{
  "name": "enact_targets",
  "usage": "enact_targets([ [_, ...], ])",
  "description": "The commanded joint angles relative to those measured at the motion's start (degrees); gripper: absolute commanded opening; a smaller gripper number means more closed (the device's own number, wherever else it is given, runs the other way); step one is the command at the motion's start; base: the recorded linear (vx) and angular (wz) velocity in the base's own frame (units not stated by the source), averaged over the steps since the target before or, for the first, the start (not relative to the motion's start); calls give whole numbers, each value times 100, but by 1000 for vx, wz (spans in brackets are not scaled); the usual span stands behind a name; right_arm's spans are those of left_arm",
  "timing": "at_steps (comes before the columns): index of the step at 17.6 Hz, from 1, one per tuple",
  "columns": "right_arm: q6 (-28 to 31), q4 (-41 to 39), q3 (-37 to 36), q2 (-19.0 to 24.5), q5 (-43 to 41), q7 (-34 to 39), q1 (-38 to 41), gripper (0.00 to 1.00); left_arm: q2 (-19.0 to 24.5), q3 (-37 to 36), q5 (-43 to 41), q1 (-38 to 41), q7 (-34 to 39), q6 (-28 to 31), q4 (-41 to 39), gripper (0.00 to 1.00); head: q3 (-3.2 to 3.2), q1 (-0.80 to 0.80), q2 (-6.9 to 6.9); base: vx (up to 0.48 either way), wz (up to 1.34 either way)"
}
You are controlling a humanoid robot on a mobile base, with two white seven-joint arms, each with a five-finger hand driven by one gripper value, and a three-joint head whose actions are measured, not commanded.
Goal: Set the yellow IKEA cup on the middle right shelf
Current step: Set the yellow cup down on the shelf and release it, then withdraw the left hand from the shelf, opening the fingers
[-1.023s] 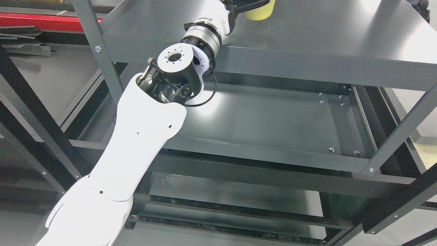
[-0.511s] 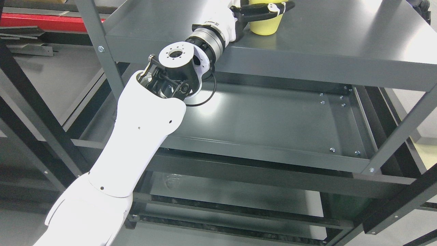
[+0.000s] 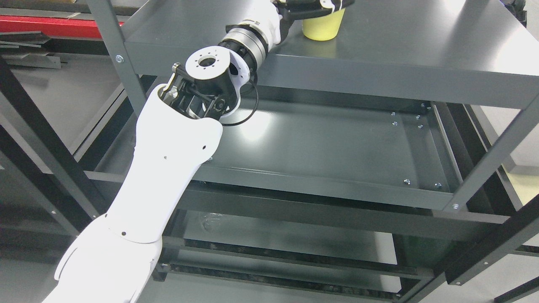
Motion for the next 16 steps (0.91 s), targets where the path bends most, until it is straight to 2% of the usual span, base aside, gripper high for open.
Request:
enact_targets([
  [1, -3, 0, 97, -100, -141, -4, 79, 99, 100, 521, -47, -9, -13, -73, -755, 99, 0, 0, 0, 8, 55],
  [5, -3, 0, 97, -100, -141, -4, 79, 99, 100, 645, -39, 17, -39, -56, -1106, 99, 0, 0, 0, 5, 27],
  [7, -3, 0, 97, -100, -141, -4, 79, 99, 100, 645, -47, 44, -388, -55, -1379, 99, 0, 0, 0, 0, 0],
  [10, -3, 0, 97, -100, -141, -4, 79, 99, 131, 732, -47, 114, -1494, -55, -1704, 99, 0, 0, 0, 0, 0],
  [13, -3, 0, 97, -100, -141, -4, 79, 99, 360, 961, -47, 237, -2978, -55, -1933, 99, 0, 0, 0, 0, 0],
  [16, -3, 0, 97, -100, -141, -4, 79, 99, 649, 1058, -47, 316, -4139, -64, -2004, 98, 0, 0, 0, 0, 0],
])
